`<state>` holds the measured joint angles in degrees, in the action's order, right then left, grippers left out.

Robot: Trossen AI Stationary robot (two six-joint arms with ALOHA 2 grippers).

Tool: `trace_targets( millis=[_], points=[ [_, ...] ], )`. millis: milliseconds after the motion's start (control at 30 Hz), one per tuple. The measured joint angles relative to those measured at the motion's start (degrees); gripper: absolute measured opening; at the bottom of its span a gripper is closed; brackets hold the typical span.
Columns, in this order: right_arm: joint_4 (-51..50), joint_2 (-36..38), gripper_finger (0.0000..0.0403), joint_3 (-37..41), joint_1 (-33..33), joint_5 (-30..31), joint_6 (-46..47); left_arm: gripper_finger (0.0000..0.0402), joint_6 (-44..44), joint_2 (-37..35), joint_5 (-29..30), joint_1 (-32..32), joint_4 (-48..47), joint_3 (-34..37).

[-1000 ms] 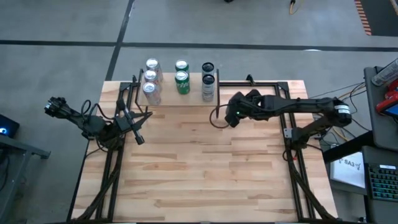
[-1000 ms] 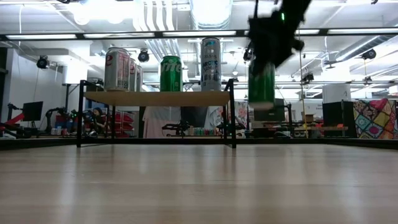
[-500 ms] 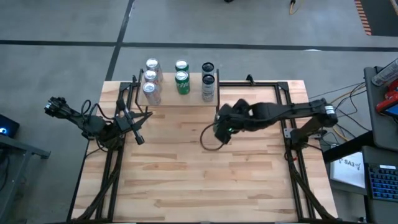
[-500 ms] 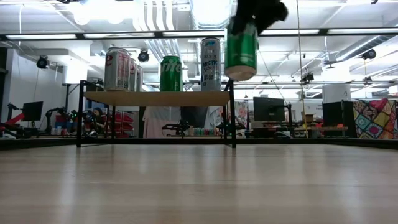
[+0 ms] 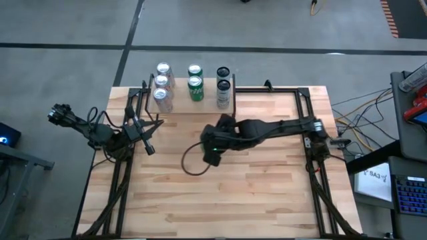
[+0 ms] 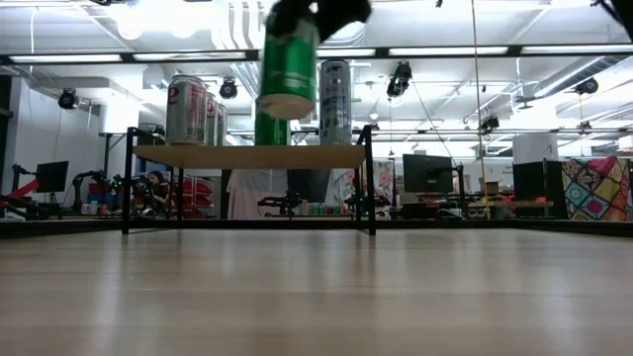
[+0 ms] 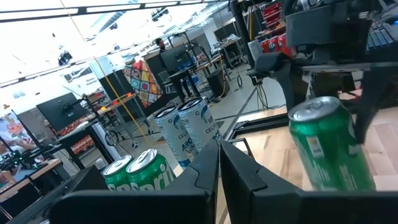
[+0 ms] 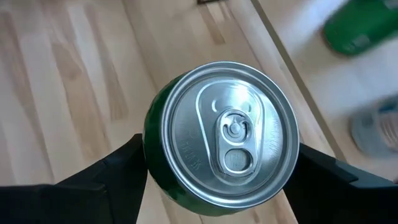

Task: Place canned beverage on shelf
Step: Put the green soda can aligned with the other green soda cans on the shelf

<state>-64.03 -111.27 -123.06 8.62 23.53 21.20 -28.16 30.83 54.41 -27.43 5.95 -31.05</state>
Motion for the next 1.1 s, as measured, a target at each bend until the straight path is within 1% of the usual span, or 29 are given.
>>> trace_targets(
  millis=[67, 200, 267, 367, 433, 633, 733, 967, 1033, 1100],
  points=[
    [-0.15, -2.4, 0.0292, -3.89, -0.02, -0.27, -0.61, 0.0, 0.23, 0.0, 0.0, -0.01, 0.01, 0.0],
    [0.12, -6.68, 0.0292, -11.81, -0.12, -2.75, -0.18, 0.0, 0.22, 0.0, 0.0, -0.01, 0.58, 0.0],
    [3.17, -7.06, 0.0292, -11.42, -0.14, -3.02, -0.06, 0.0, 0.22, 0.0, -0.02, -0.01, 0.62, 0.0],
    [3.41, -7.08, 0.0292, -11.09, -0.65, -4.57, 0.73, 0.0, 0.2, -0.02, -0.04, -0.01, 0.61, 0.0],
    [3.62, -7.09, 0.0292, -11.49, -1.03, -3.97, 1.14, 0.0, -0.03, -0.24, -0.27, -0.01, 0.64, 0.0],
    [8.76, -7.07, 0.0292, -11.63, -2.19, -2.75, 0.04, 0.0, -1.07, -0.44, -1.51, -0.01, 1.01, 0.0],
    [10.93, -7.07, 0.0292, -11.63, -2.65, -1.42, -2.57, 0.0, -1.31, -0.44, -1.51, -0.01, 1.0, 0.0],
    [16.78, -6.91, 0.0292, -11.66, -2.99, 4.68, -9.96, 0.0, -0.19, -0.23, -1.89, -0.01, 1.21, 0.0],
    [17.28, -6.7, 0.0292, -11.85, -2.82, 5.9, -11.95, 0.0005, 0.29, 0.28, -3.76, -0.01, 1.03, 0.0],
    [17.55, -6.1, 0.0292, -11.85, -2.5, 7.3, -13.27, 0.0017, 0.65, 1.22, -6.36, -0.01, 0.93, 0.0]
  ],
)
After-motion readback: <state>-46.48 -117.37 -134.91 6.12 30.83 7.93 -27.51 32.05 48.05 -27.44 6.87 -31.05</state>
